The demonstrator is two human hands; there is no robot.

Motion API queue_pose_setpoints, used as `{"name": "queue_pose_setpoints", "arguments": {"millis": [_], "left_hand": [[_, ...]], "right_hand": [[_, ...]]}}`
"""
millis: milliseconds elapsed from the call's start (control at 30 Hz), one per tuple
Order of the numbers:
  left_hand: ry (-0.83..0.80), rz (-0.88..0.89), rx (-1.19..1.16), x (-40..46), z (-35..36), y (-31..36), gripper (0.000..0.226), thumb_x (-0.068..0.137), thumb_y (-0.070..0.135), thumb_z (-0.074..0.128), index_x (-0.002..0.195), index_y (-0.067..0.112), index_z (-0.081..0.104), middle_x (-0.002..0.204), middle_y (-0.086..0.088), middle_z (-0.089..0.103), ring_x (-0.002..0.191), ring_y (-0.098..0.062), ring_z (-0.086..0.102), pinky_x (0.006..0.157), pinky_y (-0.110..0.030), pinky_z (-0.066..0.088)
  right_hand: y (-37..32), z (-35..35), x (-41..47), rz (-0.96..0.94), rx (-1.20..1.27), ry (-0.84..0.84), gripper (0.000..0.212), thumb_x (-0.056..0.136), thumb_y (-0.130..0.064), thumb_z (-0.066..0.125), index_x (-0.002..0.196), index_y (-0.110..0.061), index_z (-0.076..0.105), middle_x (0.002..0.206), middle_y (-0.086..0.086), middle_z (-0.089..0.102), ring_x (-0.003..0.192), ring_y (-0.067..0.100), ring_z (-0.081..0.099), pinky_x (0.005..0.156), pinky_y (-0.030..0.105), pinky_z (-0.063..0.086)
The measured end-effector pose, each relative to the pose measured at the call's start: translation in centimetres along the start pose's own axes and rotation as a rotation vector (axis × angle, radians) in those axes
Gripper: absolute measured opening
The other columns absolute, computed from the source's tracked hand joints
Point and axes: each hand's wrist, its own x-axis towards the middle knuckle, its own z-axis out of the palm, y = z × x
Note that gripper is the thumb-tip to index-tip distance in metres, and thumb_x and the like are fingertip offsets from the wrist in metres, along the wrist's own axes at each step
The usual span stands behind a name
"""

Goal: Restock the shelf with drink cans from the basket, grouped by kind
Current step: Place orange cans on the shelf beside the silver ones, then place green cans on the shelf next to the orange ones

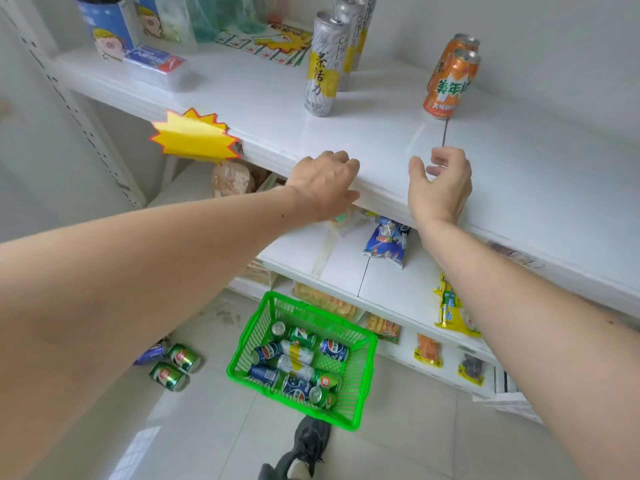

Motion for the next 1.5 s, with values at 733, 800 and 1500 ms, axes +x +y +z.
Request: {"name": "queue_pose_setpoints", "arguments": {"millis": [733,800,1500], "left_hand": [[-0.344,-0.399,-0.133,-15.5,26.9,-6.0,0.037,0.094,0.040,0.050,0.121,0.015,0.052,0.125,-0.004,0.052,0.121,-0.026,0.047,0.092,-0.041,0.042],[-0.385,-0.450,-0.150,-16.1,30.5,-5.8,0.038,0.094,0.040,0.050,0.122,0.015,0.052,0.127,-0.004,0.051,0.122,-0.026,0.047,0.093,-0.041,0.043],[-0.690,-0.515,-0.264,-21.4,64.5,-4.4,0.038,0.097,0.039,0.045,0.123,0.014,0.050,0.124,-0.006,0.051,0.121,-0.026,0.046,0.086,-0.041,0.046]], "right_hand": [[25.7,8.6,-21.3,-0.011,-0.224,-0.482,0.018,0.094,-0.020,0.059,0.108,-0.009,0.059,0.108,0.011,0.062,0.090,0.029,0.063,0.077,0.036,0.045],[29.1,9.3,-22.1,-0.040,-0.290,-0.590,0.018,0.094,-0.020,0.060,0.108,-0.009,0.059,0.109,0.011,0.062,0.095,0.029,0.061,0.074,0.032,0.040],[57.6,19.8,-36.4,0.006,-0.834,-1.610,0.073,0.074,-0.019,0.084,0.136,-0.021,0.046,0.132,0.006,0.055,0.119,0.026,0.053,0.089,0.031,0.043]]}}
